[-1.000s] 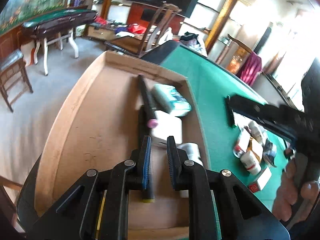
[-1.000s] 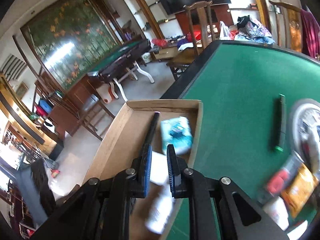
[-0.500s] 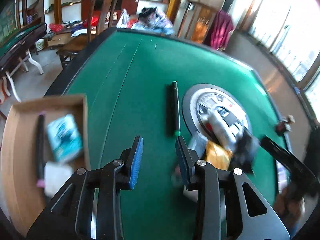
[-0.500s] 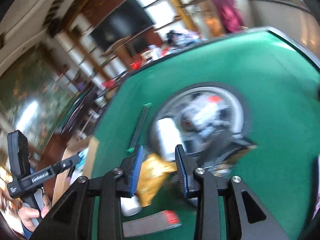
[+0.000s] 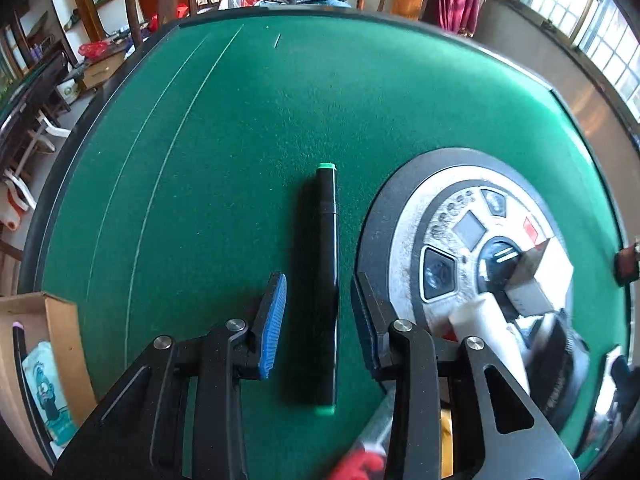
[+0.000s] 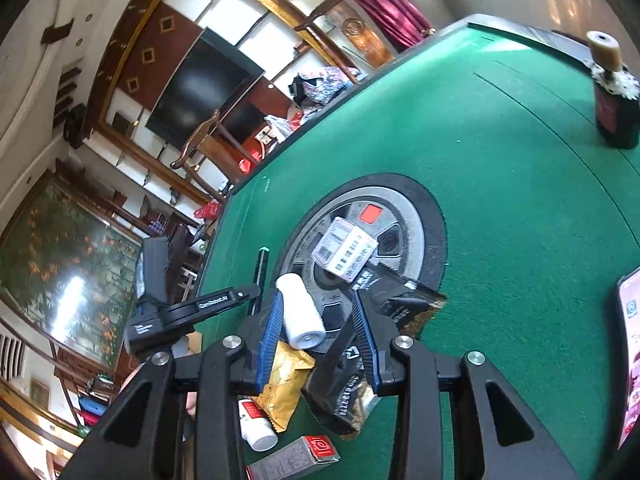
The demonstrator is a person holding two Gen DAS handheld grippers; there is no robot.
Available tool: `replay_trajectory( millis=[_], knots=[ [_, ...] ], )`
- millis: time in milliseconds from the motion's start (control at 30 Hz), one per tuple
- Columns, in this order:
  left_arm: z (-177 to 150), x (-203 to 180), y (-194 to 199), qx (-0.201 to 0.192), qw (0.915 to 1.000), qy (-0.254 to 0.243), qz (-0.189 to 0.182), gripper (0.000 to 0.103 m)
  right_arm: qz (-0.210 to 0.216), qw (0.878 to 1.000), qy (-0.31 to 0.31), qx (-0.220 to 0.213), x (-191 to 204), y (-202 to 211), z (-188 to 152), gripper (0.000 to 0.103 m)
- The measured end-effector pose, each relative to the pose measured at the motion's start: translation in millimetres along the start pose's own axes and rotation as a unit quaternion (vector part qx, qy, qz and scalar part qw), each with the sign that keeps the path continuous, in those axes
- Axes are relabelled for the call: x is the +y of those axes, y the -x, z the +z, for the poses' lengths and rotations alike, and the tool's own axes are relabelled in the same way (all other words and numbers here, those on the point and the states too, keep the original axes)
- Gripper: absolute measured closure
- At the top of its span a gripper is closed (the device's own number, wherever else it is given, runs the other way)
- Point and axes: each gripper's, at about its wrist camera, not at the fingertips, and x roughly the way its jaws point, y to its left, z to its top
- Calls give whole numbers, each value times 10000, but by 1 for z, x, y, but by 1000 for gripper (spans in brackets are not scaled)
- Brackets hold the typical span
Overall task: Organize objects
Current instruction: 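Grasp the green-capped black marker with left gripper while right grasps the black snack bag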
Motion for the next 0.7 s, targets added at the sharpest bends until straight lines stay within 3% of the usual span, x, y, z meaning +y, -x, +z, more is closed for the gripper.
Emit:
replay_trajectory(
  millis=[100, 200, 333, 467, 600, 700],
  knots=[
    [-6, 1, 0, -106, 9998, 4, 164, 89, -415, 9990, -144, 78, -4, -2, 2, 50],
    [-24, 8, 6, -205, 9997, 86, 116, 89, -888, 9952, -282, 282, -9, -4, 3, 46],
    [-62, 17, 21, -370, 9990, 97, 211, 89, -944, 9925, -359, 684, -11, -14, -3, 43],
    [-97, 24, 32, -586, 9980, 99, 206, 89, -1045, 9911, -60, 824, -3, -31, -17, 43],
    [-97, 20, 34, -737, 9969, 64, 252, 89, -1268, 9887, 320, 734, 7, -47, -23, 42],
    [-97, 21, 34, -811, 9964, 33, 230, 88, -1647, 9797, 947, 636, 19, -62, -28, 41]
  ],
)
